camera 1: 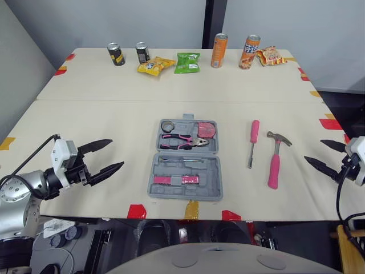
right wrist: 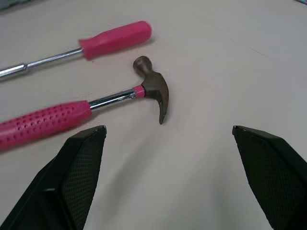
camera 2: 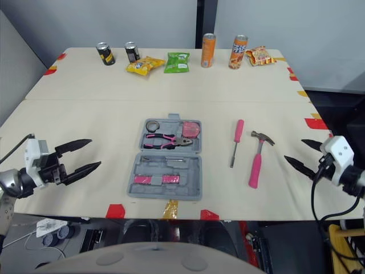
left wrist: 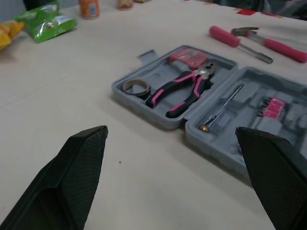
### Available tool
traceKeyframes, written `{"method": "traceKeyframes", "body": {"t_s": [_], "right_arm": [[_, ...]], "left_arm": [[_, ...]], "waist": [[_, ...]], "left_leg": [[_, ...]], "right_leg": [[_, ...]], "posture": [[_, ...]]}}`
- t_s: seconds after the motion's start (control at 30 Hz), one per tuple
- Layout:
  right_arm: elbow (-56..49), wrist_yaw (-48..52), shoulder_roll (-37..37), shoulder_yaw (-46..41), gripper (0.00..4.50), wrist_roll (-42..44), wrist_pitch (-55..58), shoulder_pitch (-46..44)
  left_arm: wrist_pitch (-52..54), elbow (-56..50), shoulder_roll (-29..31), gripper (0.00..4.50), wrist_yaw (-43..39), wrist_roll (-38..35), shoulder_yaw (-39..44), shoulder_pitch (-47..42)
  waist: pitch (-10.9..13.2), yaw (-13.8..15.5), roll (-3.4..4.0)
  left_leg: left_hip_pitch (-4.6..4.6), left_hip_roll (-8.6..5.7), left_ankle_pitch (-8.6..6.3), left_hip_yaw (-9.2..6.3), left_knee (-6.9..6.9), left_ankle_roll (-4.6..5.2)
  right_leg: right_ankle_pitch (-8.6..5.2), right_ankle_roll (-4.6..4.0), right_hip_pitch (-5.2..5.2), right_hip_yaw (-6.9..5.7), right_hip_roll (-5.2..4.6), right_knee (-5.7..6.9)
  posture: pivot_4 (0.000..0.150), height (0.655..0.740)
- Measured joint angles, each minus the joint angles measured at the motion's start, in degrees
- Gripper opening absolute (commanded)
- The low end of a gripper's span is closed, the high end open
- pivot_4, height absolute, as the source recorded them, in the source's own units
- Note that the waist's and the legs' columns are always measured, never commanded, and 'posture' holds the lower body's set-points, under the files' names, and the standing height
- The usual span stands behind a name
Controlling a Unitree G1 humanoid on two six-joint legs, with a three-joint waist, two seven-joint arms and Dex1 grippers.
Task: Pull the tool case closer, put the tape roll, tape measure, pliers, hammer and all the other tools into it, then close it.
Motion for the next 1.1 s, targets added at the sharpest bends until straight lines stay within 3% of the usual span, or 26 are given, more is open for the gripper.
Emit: {"method": "traceKeyframes", "body": {"t_s": [0.23,0.53,0.73,1.1], "right_arm": [[12.1,8.1,-8.0,14.8,4.45,-13.8,-16.3,-20.0],[23.9,17.4,-8.1,34.2,4.45,-29.8,-39.0,-43.9],[30.4,14.5,-4.6,44.7,4.45,-41.7,-47.4,-52.6],[35.0,0.5,0.3,56.6,4.45,-58.2,-51.0,-61.4]], "left_arm": [[4.9,-5.9,3.6,4.5,-5.9,-2.8,-4.3,-5.2],[11.4,-17.5,5.2,4.5,-7.7,-6.7,-8.5,-7.9],[14.2,-19.7,5.2,4.5,-7.9,-9.4,-9.4,-8.1],[14.6,-19.6,6.2,4.5,-11.9,-12.4,-7.1,-7.4]], "waist": [[0.1,-0.1,0.05],[0.2,-0.2,0.1],[0.3,-0.2,0.16],[0.5,0.0,0.19]], "left_leg": [[-0.03,0.03,0.0,0.15,0.14,0.01],[-0.32,0.21,-0.04,0.37,0.56,0.09],[-0.94,0.4,-0.04,0.46,0.95,0.08],[-0.96,0.4,0.12,0.46,0.97,-0.3]], "right_leg": [[-0.02,-0.04,-0.07,0.05,0.01,0.2],[-0.12,-0.21,-0.31,-0.03,0.01,0.62],[-0.16,-0.28,-0.67,-0.19,0.11,1.0],[-0.15,-0.26,-0.69,-0.16,0.13,0.93]], "posture": [[0.15,0.74],[0.15,0.74],[0.15,0.74],[0.15,0.74]]}}
